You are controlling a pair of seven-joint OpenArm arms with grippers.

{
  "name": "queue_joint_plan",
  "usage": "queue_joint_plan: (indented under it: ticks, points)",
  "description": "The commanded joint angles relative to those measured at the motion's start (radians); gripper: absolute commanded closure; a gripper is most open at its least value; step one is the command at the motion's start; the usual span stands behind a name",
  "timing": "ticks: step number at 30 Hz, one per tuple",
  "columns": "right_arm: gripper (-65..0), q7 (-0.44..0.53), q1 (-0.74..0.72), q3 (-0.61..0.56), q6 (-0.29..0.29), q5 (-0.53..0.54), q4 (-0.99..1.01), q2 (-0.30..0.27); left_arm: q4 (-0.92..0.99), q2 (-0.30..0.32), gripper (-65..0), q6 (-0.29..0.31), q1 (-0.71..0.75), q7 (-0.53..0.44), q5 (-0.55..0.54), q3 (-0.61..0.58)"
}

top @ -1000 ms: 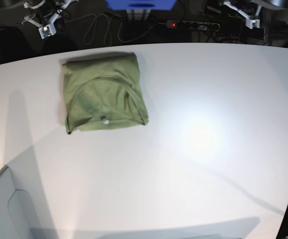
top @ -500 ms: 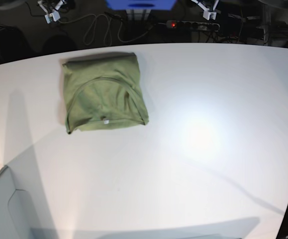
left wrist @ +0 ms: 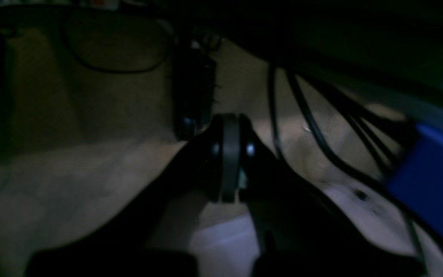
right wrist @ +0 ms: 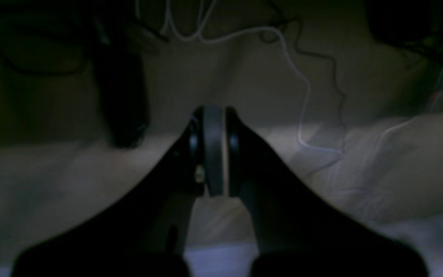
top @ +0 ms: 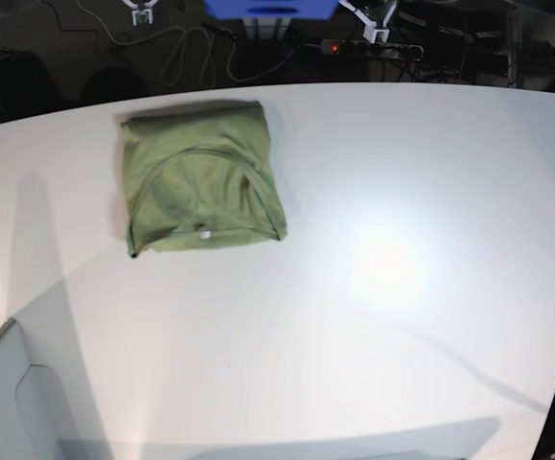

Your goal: Fold the T-shirt properly

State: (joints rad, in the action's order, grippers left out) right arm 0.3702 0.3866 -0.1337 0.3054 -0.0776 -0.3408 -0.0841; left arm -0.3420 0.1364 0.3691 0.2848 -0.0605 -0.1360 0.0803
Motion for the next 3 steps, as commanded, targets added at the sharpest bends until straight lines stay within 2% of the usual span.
queue_joint_plan:
  ticks: [1,3]
  points:
    - [-0.1,0.028,-0.005,-0.03,0.056,0.006,0.03,0.008,0.001,0.01,0.0,-0.011,0.017,0.0,0.0,-0.023]
    - [-0.2,0.057,-0.034,-0.07,0.114,0.006,0.084,0.028,-0.001,0.01,0.0,-0.045,0.015,0.0,-0.004,-0.055]
